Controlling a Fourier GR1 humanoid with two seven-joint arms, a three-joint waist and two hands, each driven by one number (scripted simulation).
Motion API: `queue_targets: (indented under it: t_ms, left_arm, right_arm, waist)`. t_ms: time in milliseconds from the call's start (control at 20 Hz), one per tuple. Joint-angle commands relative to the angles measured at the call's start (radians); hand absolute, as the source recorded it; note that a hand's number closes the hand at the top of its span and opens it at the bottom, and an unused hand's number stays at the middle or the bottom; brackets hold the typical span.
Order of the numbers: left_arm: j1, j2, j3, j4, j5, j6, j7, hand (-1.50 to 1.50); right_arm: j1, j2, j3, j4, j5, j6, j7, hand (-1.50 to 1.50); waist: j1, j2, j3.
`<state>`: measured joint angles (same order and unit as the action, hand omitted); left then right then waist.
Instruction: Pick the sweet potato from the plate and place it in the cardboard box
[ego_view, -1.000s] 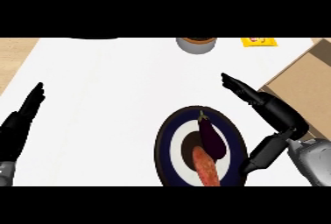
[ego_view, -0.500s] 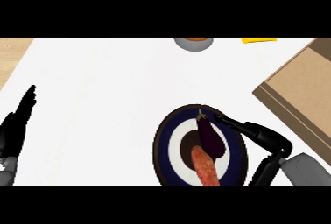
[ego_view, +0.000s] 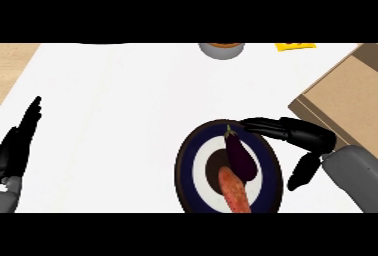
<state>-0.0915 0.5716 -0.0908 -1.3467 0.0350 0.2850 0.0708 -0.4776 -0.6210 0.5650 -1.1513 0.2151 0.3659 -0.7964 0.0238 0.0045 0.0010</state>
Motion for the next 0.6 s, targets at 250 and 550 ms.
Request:
queue_targets:
  t_ms: [250,550]
  left_arm:
    - [-0.001,-0.031,0.015,0.083,-0.034,0.008,-0.056,0.00]
    - [-0.044,-0.026,0.073,0.126,-0.027,-0.046,-0.067,0.00]
  right_arm:
    - [-0.157,0.009,0.180,-0.067,0.246,0.102,0.119,-1.50]
    - [-0.162,0.098,0.176,-0.103,0.306,0.199,0.226,-1.50]
  waist:
    - [-0.016,-0.004,-0.002]
    - [-0.021,-0.004,-0.001]
